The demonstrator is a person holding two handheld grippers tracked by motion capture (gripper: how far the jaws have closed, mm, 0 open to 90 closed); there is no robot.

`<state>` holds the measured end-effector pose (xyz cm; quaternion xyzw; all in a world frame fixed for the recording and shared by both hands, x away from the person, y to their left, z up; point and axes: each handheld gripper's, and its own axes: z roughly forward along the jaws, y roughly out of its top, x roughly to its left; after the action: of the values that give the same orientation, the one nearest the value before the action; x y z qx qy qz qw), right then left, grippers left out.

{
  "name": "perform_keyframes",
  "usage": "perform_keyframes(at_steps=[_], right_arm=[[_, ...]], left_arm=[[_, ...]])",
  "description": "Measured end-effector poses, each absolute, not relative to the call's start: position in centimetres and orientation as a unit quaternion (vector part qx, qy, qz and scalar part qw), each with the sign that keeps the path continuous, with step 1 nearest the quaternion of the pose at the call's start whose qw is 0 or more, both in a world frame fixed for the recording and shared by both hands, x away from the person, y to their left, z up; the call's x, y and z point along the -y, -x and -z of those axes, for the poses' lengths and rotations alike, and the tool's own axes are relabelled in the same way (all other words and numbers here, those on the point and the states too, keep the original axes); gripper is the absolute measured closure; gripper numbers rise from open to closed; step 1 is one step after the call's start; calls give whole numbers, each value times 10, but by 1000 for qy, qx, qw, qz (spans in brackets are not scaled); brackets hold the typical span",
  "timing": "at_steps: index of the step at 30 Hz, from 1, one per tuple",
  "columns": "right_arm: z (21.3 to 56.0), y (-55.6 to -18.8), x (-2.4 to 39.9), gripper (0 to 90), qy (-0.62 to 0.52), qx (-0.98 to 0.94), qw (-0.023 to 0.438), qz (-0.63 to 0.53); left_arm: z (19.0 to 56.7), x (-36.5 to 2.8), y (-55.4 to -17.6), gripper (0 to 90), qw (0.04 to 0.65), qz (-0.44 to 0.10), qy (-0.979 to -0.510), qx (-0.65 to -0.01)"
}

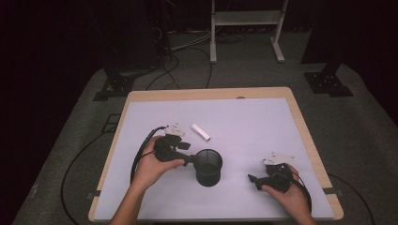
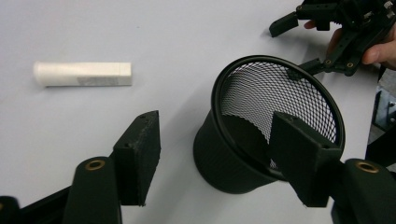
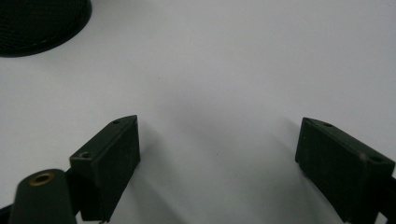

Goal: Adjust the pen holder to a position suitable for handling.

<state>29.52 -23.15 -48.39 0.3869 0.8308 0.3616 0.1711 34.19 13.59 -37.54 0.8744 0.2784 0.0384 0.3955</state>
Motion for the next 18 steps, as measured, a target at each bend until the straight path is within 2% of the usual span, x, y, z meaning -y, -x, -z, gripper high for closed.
perform_keyframes(at_steps=[10,18], right_arm=[[484,-295,231,129,-387,-831,171,-362],[484,-295,232,129,-386,-831,172,-361]], left_arm=[[379,-154,-332,257,399,-52,-870,-286],[387,-174,-323,230,401,-70,-864,-295]])
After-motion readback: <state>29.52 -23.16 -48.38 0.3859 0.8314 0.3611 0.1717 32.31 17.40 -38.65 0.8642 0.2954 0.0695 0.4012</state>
